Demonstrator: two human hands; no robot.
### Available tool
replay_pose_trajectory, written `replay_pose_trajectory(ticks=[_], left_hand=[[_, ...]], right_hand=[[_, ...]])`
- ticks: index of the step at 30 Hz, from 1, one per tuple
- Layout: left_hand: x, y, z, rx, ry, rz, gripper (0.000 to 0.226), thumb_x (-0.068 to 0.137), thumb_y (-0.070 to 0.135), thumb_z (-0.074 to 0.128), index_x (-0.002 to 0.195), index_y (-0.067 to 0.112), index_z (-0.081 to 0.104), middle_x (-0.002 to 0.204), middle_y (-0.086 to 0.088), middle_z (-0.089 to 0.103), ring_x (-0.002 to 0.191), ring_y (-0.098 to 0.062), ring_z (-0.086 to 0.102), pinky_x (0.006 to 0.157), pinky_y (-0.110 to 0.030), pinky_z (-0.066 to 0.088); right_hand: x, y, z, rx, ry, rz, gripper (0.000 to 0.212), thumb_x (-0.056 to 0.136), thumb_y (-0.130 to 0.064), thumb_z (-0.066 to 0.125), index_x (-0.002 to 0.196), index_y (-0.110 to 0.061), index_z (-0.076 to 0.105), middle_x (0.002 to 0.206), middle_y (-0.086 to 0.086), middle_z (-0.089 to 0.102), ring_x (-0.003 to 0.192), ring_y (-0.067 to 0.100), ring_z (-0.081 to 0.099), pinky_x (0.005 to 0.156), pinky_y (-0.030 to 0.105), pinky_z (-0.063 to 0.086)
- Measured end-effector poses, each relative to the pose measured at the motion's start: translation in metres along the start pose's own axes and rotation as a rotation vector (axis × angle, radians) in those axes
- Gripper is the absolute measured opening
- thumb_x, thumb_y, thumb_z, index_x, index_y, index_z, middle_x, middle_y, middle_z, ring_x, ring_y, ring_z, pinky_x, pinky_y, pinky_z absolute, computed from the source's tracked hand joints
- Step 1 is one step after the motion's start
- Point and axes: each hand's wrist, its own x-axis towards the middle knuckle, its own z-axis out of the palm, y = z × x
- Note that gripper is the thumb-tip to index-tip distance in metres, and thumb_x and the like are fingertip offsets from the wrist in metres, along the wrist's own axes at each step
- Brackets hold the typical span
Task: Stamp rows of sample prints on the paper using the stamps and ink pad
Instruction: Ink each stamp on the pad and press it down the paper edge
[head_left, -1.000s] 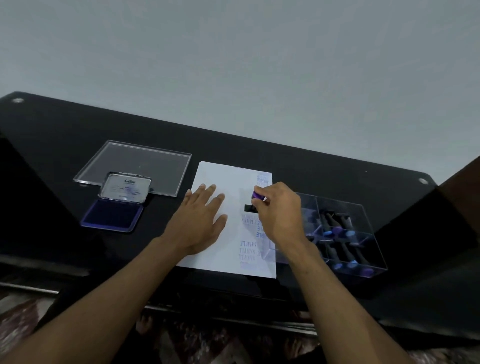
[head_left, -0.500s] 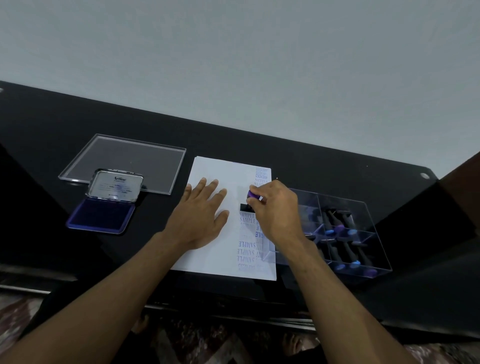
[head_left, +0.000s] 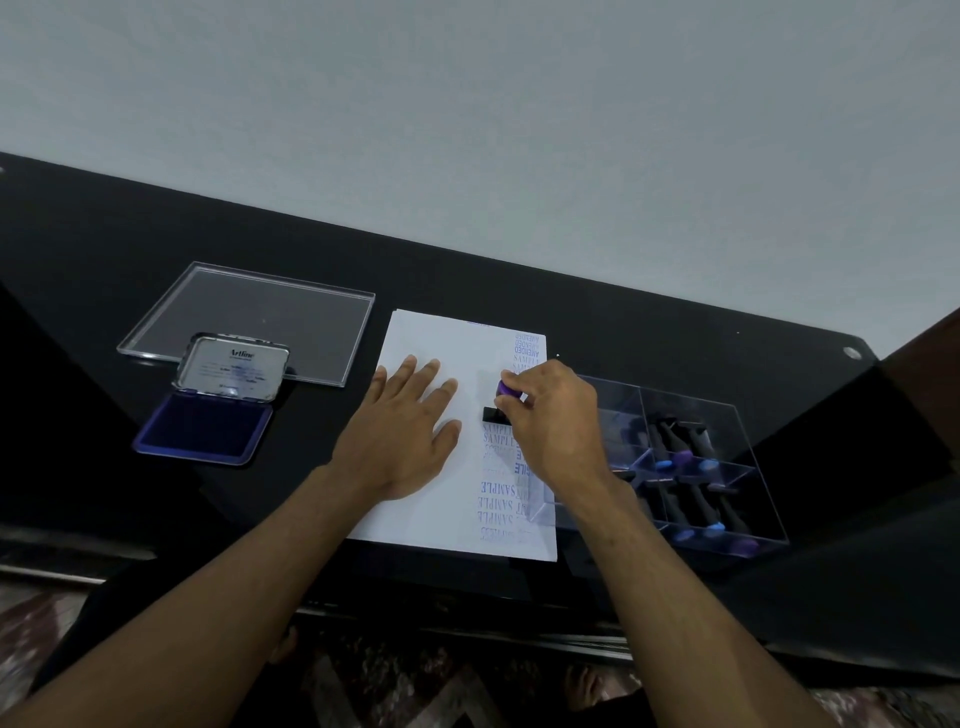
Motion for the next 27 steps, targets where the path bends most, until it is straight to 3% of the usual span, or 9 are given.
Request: replay_pose_trajectory(ticks=[11, 18, 27], left_hand=[[0.0002, -0.0017, 0.0022, -0.003, 0.011, 0.005, 0.081, 0.091, 0.064, 0.001, 0.158, 0.026, 0.027, 0.168, -0.003, 0.013, 0.155, -0.025, 0.002, 0.125, -0.051, 0.005], [0.0001, -0.0019, 0.0032, 0.006, 0.017, 0.006, 0.079, 0.092, 0.063, 0.002, 0.158, 0.027, 0.027, 0.168, -0.003, 0.013, 0.155, -0.024, 0.002, 0.126, -0.050, 0.006], [-0.0005, -0.0023, 0.0044, 0.005, 0.032, 0.011, 0.077, 0.093, 0.062, 0.005, 0.157, 0.026, 0.029, 0.167, -0.003, 0.016, 0.155, -0.025, 0.004, 0.125, -0.051, 0.007]], right_hand=[[0.0014, -0.0003, 0.0026, -0.013, 0.005, -0.023, 0.031, 0.091, -0.027, 0.068, 0.119, -0.013, 0.070, 0.114, 0.003, 0.069, 0.093, 0.016, 0.066, 0.087, 0.024, 0.050], [0.0049, 0.0013, -0.0018, -0.083, -0.015, -0.087, 0.025, 0.091, -0.029, 0.068, 0.111, -0.014, 0.074, 0.102, 0.003, 0.072, 0.084, 0.014, 0.065, 0.078, 0.020, 0.048], [0.0075, 0.0019, -0.0014, -0.117, -0.005, -0.113, 0.017, 0.093, -0.024, 0.066, 0.097, -0.013, 0.078, 0.090, 0.003, 0.072, 0.078, 0.013, 0.063, 0.075, 0.025, 0.054]])
